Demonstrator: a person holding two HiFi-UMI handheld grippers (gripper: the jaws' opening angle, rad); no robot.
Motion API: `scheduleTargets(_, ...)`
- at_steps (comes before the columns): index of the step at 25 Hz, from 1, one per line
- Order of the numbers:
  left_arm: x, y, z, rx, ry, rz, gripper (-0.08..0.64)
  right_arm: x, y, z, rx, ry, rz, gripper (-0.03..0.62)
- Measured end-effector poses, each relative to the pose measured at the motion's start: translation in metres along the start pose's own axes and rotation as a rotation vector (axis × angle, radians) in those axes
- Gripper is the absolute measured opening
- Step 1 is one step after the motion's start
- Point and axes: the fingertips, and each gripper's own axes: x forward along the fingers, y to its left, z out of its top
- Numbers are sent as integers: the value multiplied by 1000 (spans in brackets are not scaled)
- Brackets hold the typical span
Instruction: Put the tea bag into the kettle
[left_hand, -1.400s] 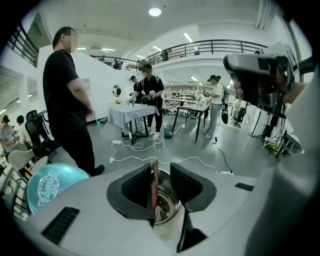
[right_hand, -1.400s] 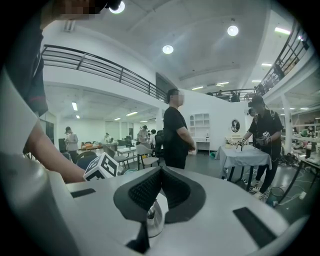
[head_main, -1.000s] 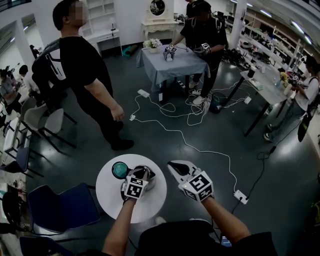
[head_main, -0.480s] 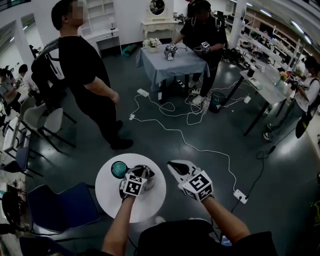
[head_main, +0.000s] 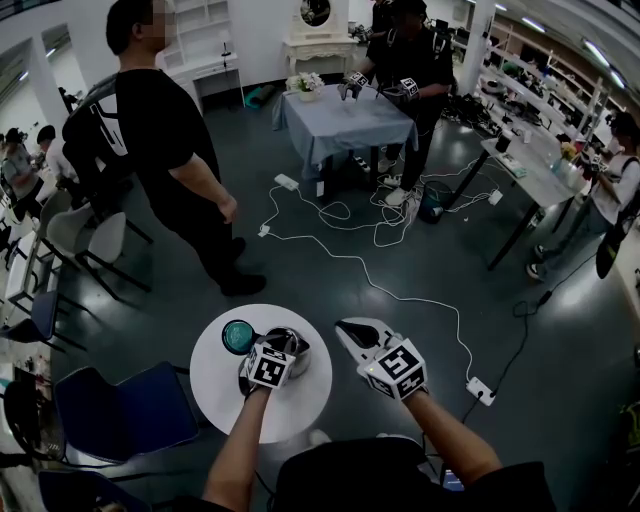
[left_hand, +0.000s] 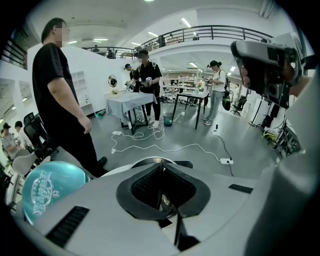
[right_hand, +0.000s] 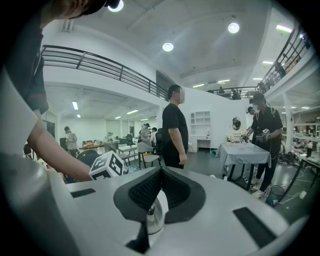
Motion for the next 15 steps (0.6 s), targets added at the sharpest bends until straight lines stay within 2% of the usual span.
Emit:
scheduleTargets(10,8,-1,2,-10,20,8,28,-2,-10,1,8,12,-6,17)
scheduleTargets(15,9,0,1,-16,3,22,28,1,-10,0,9,13,-1,17)
